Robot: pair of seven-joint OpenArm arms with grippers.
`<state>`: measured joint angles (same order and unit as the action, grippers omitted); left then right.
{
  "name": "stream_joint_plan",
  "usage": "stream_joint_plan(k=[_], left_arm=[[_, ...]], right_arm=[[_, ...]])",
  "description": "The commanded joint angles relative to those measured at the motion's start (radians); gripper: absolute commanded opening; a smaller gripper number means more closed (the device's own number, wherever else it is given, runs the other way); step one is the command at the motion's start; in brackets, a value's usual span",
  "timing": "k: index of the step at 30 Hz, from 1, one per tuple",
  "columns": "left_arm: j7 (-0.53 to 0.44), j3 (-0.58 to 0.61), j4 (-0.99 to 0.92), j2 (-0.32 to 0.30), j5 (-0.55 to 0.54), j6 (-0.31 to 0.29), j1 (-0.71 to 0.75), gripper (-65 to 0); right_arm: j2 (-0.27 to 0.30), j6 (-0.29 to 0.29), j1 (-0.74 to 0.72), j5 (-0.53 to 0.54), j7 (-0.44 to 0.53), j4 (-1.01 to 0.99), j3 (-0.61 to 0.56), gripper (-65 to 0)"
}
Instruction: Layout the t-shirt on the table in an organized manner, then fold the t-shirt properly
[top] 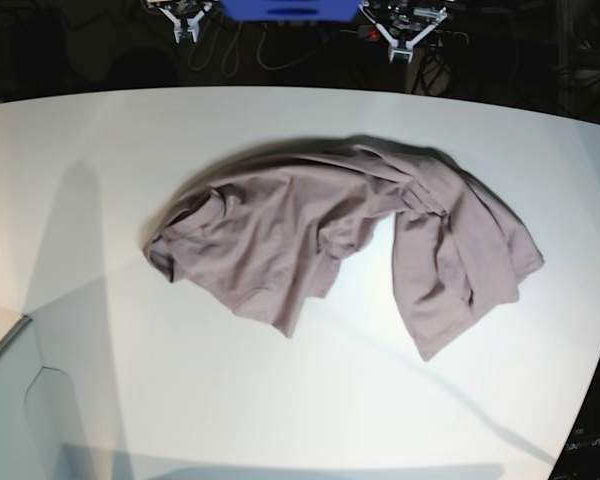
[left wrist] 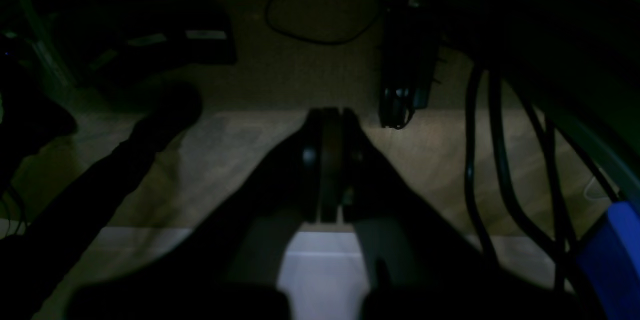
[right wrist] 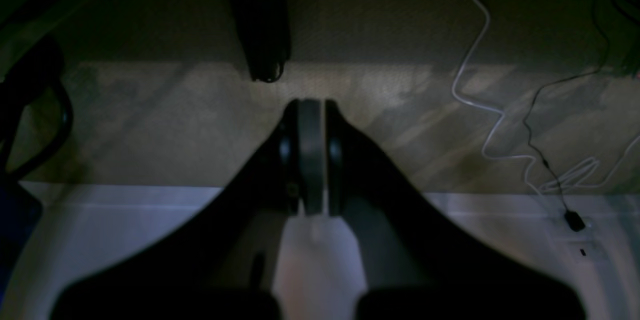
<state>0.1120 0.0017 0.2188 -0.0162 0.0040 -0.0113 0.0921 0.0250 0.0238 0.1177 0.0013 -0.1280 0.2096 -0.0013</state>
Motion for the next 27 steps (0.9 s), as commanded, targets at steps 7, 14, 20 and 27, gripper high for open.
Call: stream_joint_plan(k=[7, 14, 20, 27], left_arm=[[-0.004, 0.001, 0.003, 0.000, 0.004, 0.001, 0.010, -64.9], [-0.004, 0.001, 0.004, 0.000, 0.004, 0.001, 0.010, -64.9], [-0.005, 0.001, 0.035, 0.000, 0.003, 0.001, 0.036, -64.9], [-0.005, -0.001, 0.101, -0.018, -0.002, 0.001, 0.080, -64.9]], right_arm=[[0.005, -0.022, 0.009, 0.004, 0.000, 0.001, -0.003, -65.0], [0.005, -0.022, 0.021, 0.004, 0.004, 0.001, -0.003, -65.0], [0.005, -0.022, 0.023, 0.004, 0.006, 0.001, 0.001, -65.0], [0.005, -0.022, 0.024, 0.004, 0.008, 0.001, 0.001, -65.0]])
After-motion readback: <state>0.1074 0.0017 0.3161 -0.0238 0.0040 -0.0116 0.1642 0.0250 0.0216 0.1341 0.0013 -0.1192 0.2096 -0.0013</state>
